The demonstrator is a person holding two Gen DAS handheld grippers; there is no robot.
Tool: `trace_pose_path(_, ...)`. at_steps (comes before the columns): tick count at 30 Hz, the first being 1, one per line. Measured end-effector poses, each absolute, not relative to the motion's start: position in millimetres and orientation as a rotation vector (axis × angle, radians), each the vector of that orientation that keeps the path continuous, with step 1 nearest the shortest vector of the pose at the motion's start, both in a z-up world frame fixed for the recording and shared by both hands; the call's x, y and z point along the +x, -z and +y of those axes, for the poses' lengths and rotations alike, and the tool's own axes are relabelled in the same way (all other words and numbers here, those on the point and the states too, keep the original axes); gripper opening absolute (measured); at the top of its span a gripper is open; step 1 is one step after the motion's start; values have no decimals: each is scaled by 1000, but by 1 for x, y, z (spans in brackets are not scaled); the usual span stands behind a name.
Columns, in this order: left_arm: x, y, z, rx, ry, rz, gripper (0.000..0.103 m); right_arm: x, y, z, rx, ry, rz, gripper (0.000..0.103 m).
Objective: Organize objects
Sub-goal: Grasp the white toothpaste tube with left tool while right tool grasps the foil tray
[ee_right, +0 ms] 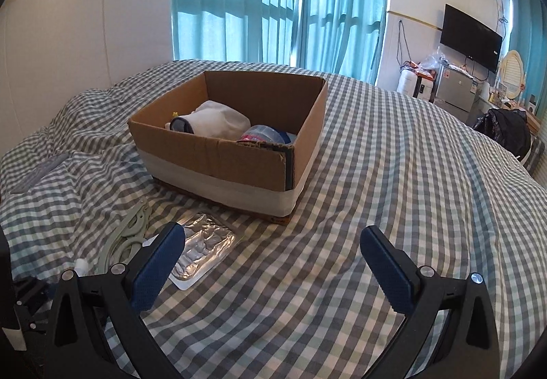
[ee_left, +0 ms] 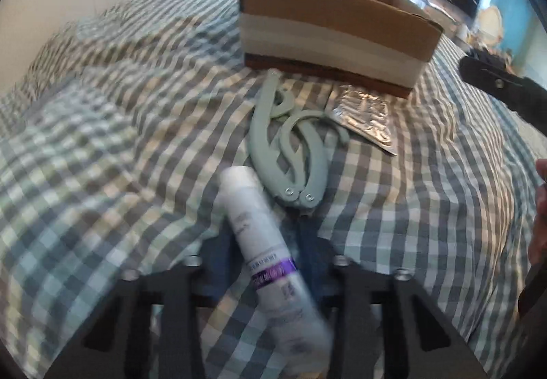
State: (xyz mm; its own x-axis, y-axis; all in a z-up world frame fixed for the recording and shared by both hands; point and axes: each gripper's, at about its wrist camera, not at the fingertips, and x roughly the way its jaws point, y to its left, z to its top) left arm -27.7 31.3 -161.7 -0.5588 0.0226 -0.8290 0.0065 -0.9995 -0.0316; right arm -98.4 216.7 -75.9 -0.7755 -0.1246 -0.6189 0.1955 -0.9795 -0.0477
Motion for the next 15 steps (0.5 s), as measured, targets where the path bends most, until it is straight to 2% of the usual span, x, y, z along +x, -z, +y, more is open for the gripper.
trace_pose_path(1, -28, 159, 33, -1460, -2761, -31, 18, -98, 77, 216, 971, 2802, 164, 103)
trace_pose_path(15, -57, 132, -7, -1360, -2848, -112, 18, -101, 101, 192, 1098, 2721, 80, 103)
